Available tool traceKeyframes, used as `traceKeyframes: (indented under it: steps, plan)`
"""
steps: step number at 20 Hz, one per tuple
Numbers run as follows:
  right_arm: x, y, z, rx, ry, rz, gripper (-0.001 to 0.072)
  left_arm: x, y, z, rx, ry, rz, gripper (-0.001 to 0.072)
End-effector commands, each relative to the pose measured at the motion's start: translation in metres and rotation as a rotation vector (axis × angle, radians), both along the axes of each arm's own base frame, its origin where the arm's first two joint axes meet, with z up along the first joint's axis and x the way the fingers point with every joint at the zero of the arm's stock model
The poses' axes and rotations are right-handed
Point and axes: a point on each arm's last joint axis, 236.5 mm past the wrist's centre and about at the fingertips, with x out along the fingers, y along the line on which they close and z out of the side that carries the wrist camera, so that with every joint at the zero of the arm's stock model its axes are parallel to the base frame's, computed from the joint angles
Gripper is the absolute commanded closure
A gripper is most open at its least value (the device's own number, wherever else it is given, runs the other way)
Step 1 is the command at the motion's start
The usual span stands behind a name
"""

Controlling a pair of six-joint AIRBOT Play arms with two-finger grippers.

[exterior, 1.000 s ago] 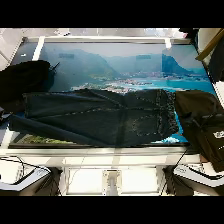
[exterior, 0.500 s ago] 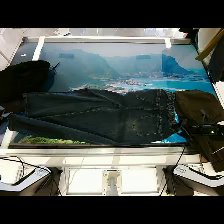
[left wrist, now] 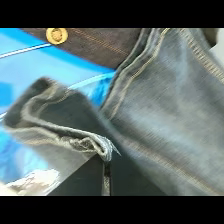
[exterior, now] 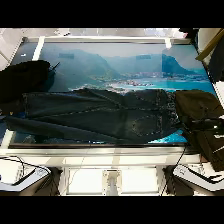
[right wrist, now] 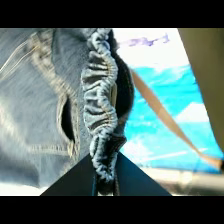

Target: Fold the clothes and pants, and hang the long-sleeved shirts on hangers.

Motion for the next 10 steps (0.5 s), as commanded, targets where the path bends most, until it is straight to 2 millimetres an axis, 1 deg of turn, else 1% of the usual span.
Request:
traceKeyframes:
  steps: [1,3,5,6,7,9,10]
  plan:
    - [-0.029,-0.01,0.042,-0.038,0.035,0.1,0.0665,-0.029,0.011,0.01,0.073,0.149,-0.051,0.0694]
    - [-0.04,-0.022,0.066,-0.077,0.018,0.081,0.0665,-0.031,0.015,0.022,0.096,0.166,-0.063,0.0694]
    - [-0.042,-0.025,0.089,-0.103,-0.025,0.051,0.0666,-0.025,0.021,0.038,0.12,0.138,-0.049,0.0694]
    - [-0.034,-0.027,0.1,-0.123,-0.063,0.013,0.0666,-0.016,0.026,0.051,0.139,0.094,-0.027,0.0695]
    - [-0.02,-0.027,0.11,-0.126,-0.115,-0.023,0.0666,-0.003,0.035,0.067,0.172,0.035,0.01,0.0695]
    - [0.018,-0.023,0.125,-0.128,-0.238,-0.063,0.0666,0.025,0.051,0.094,0.247,-0.079,0.089,0.0695]
    - [0.035,-0.021,0.127,-0.131,-0.274,-0.087,0.0666,0.042,0.051,0.103,0.277,-0.125,0.091,0.0696]
